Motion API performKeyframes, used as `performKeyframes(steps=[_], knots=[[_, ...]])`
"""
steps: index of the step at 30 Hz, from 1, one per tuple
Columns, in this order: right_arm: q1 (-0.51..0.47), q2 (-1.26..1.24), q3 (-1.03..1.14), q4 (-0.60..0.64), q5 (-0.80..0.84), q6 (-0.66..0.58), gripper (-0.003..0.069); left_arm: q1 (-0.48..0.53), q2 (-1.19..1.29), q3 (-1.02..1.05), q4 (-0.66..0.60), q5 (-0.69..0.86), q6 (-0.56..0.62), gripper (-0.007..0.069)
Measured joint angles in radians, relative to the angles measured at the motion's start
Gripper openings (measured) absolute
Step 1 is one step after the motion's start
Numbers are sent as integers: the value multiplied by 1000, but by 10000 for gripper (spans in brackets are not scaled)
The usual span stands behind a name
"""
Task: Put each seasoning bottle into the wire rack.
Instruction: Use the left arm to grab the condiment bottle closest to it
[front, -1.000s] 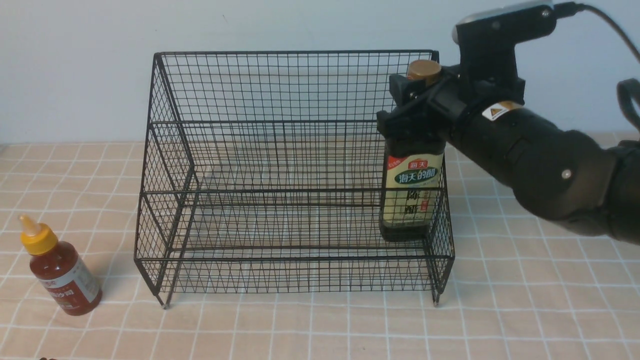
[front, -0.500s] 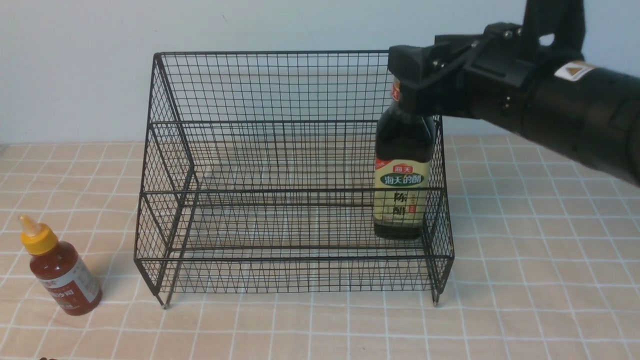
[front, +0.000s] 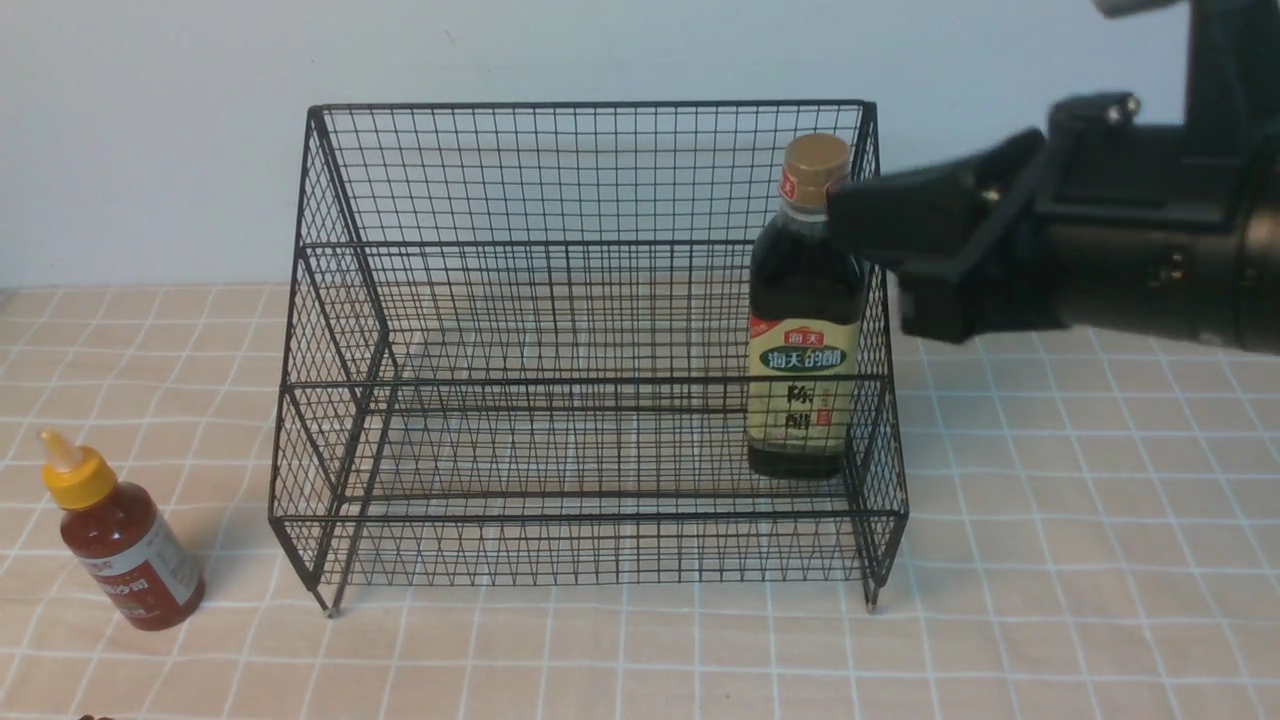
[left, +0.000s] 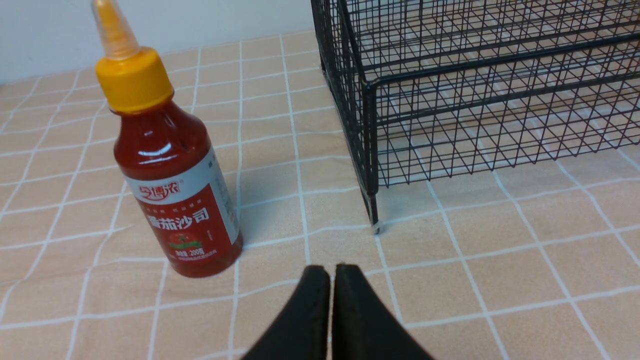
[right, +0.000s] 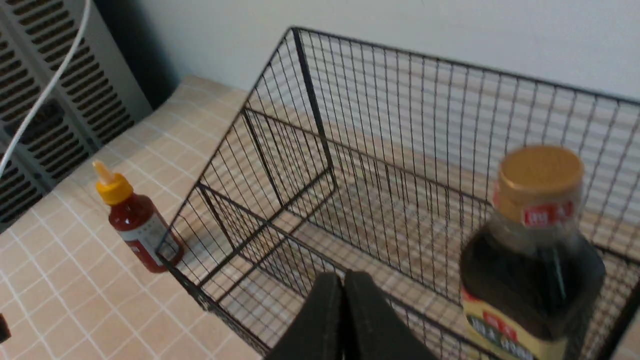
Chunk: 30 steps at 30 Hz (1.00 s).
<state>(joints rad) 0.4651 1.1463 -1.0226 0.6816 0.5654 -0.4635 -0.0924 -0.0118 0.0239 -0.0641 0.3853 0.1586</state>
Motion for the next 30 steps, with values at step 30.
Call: performKeyframes(steps=[30], knots=[[-256, -760, 353, -361, -189, 322, -10, 0, 0, 0, 0, 0, 0, -7]])
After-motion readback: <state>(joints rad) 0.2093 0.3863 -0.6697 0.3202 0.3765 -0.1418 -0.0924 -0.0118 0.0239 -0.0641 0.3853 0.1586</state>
